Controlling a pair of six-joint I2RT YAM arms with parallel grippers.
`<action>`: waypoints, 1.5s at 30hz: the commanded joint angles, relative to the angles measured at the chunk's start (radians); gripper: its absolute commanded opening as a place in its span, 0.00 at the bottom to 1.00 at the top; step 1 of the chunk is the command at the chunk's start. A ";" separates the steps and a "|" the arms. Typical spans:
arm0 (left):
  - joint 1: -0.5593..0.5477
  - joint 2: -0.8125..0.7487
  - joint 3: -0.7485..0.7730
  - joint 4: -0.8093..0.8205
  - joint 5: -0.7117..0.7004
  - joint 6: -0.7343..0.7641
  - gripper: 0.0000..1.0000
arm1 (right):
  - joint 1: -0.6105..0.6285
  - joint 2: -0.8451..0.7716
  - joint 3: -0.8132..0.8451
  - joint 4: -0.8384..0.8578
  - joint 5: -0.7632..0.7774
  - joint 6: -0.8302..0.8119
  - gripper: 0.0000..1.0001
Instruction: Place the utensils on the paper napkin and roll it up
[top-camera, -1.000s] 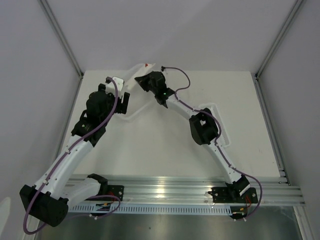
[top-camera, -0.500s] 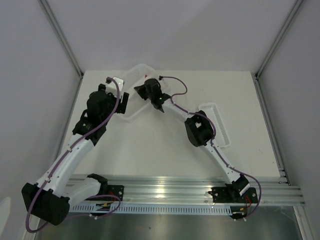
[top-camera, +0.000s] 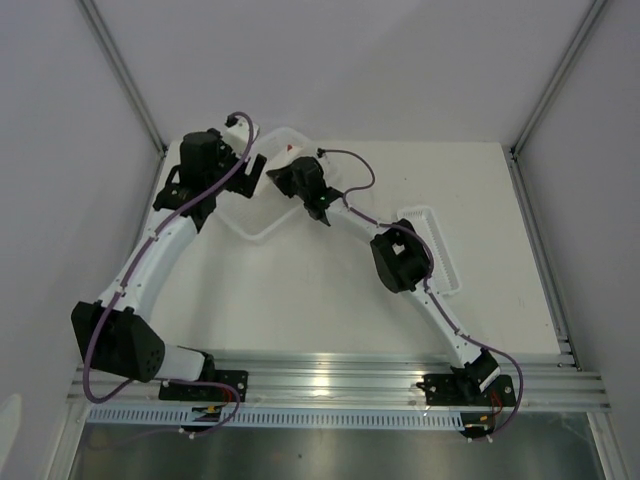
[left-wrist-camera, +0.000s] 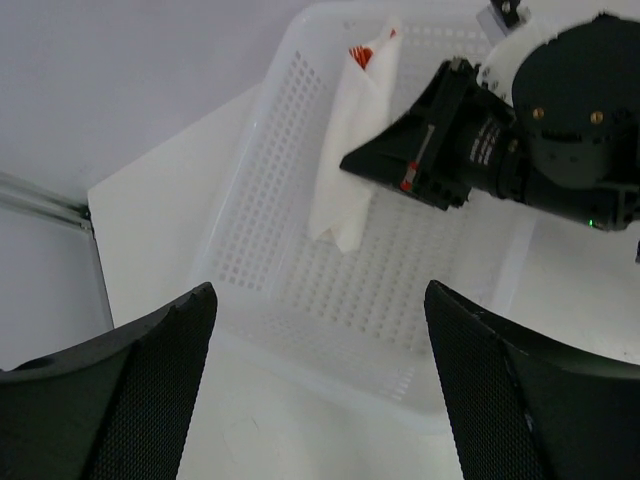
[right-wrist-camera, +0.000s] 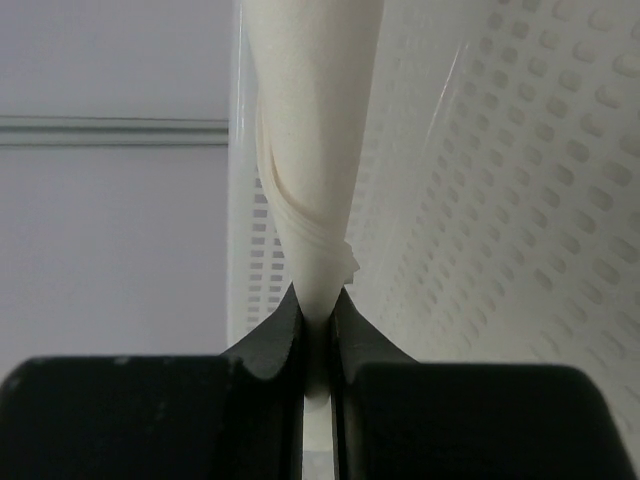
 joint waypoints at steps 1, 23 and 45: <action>0.011 0.046 0.104 -0.065 0.052 -0.027 0.87 | 0.002 -0.108 -0.058 0.107 -0.012 -0.008 0.00; 0.013 -0.184 -0.489 0.712 0.363 0.636 0.81 | -0.019 -0.400 -0.396 0.398 -0.265 0.068 0.00; 0.159 -0.143 0.020 0.004 0.845 -0.358 0.85 | -0.143 -0.757 -0.973 0.952 -0.968 -0.621 0.00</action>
